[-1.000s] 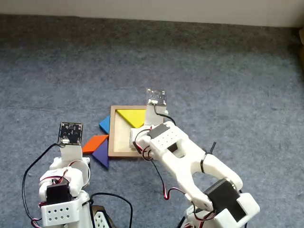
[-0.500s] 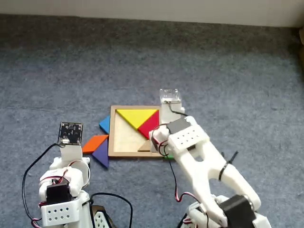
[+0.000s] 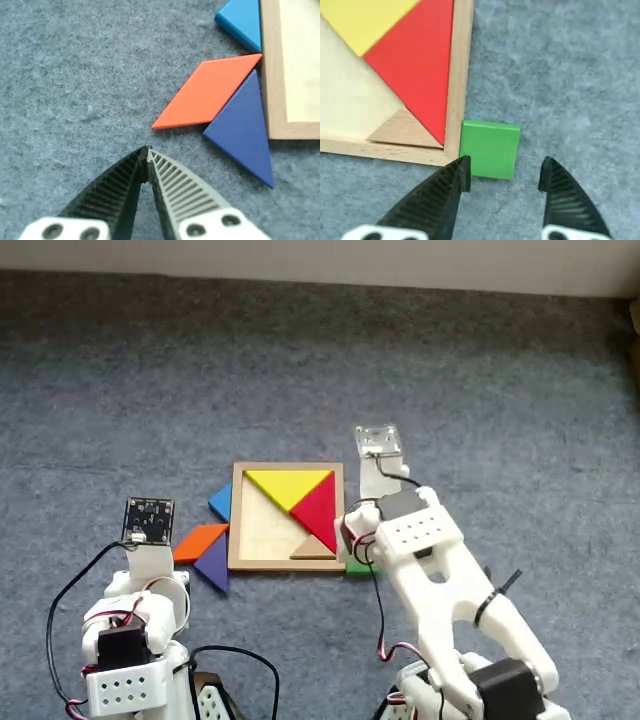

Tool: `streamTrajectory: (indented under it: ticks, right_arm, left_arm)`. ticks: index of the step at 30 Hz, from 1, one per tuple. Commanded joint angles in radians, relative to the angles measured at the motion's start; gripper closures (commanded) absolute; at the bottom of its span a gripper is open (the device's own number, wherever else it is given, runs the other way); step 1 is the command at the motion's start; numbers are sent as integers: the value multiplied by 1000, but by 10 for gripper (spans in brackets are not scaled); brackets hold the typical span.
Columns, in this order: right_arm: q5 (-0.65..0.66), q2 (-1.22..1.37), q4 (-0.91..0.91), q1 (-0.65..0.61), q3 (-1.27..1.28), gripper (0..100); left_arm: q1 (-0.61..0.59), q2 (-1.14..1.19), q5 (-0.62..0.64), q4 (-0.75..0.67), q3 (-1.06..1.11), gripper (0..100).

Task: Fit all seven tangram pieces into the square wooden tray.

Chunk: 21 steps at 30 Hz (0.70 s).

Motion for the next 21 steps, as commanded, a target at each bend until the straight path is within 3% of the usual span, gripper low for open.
streamTrajectory:
  ticks: [1,6,10,15,21]
  right_arm:
    - [9,68,-22,15,-27,748]
    - [9,168,-170,50,-42,749]
    - [5,171,-177,88,-56,749]
    - [-110,183,-177,116,-90,749]
    - [-112,185,-216,114,-84,749]
  left_arm:
    - [-8,-47,-9,5,19,992]
    - [-8,-47,-9,5,19,992]
    - [-8,-47,-9,5,19,992]
    - [-8,-47,-9,5,19,992]
    - [-8,-47,-9,5,19,992]
